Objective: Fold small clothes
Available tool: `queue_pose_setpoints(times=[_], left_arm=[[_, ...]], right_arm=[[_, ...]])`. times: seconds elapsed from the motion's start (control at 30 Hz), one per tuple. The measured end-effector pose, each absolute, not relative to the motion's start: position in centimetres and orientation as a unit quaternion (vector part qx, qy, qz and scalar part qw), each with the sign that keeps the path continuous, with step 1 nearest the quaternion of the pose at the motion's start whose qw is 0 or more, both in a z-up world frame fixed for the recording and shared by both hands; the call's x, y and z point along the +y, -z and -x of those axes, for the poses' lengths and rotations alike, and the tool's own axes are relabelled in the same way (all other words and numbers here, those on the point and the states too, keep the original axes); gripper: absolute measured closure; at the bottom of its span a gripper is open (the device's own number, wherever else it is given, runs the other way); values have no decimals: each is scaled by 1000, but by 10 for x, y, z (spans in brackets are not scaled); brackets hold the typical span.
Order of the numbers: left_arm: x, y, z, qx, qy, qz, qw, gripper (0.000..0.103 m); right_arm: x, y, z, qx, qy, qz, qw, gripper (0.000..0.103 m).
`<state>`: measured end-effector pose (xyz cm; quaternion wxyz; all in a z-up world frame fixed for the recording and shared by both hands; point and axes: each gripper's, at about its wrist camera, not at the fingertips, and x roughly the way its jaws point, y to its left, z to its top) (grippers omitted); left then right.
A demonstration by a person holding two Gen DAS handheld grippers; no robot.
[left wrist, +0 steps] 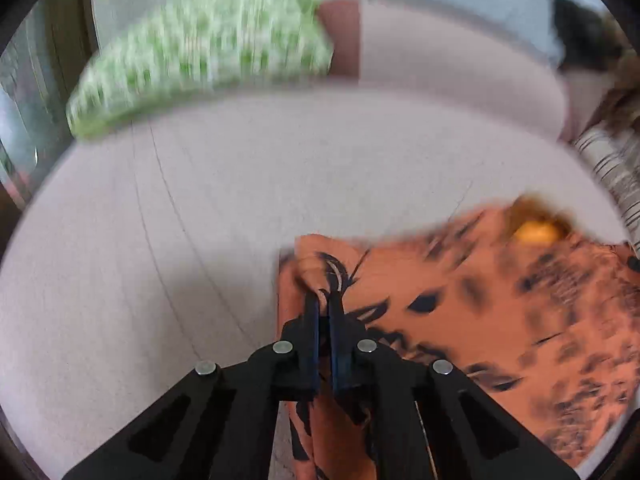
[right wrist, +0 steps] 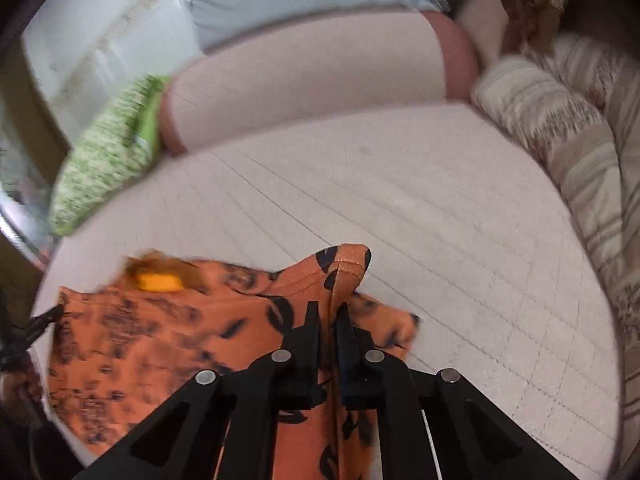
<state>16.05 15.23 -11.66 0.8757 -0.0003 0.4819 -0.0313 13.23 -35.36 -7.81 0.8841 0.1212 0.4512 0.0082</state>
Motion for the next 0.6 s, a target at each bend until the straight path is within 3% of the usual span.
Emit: queue_pose_setpoints(times=[0.1, 0.13, 0.2, 0.3, 0.4, 0.43, 0.57, 0.6], left_arm=[[160, 98, -145, 454, 28, 29, 890, 94], [161, 91, -140, 446, 29, 28, 894, 92], [161, 73, -124, 429, 24, 7, 903, 90], [161, 47, -93, 408, 52, 11, 911, 85], [154, 39, -64, 394, 87, 27, 915, 65], [150, 43, -57, 394, 99, 35, 913, 53], [140, 97, -63, 479, 79, 27, 874, 50], [138, 103, -62, 484, 70, 14, 872, 50]], right_arm=[[-367, 105, -130, 468, 6, -156, 870, 79], [-370, 96, -123, 454, 12, -165, 876, 59], [-372, 73, -107, 423, 29, -158, 892, 32], [-371, 34, -78, 374, 9, -185, 909, 33], [-354, 18, -54, 363, -110, -249, 891, 30], [-349, 23, -51, 369, -149, -269, 877, 30], [-365, 96, -62, 438, -124, -346, 820, 29], [-384, 130, -57, 449, -74, -402, 795, 45]])
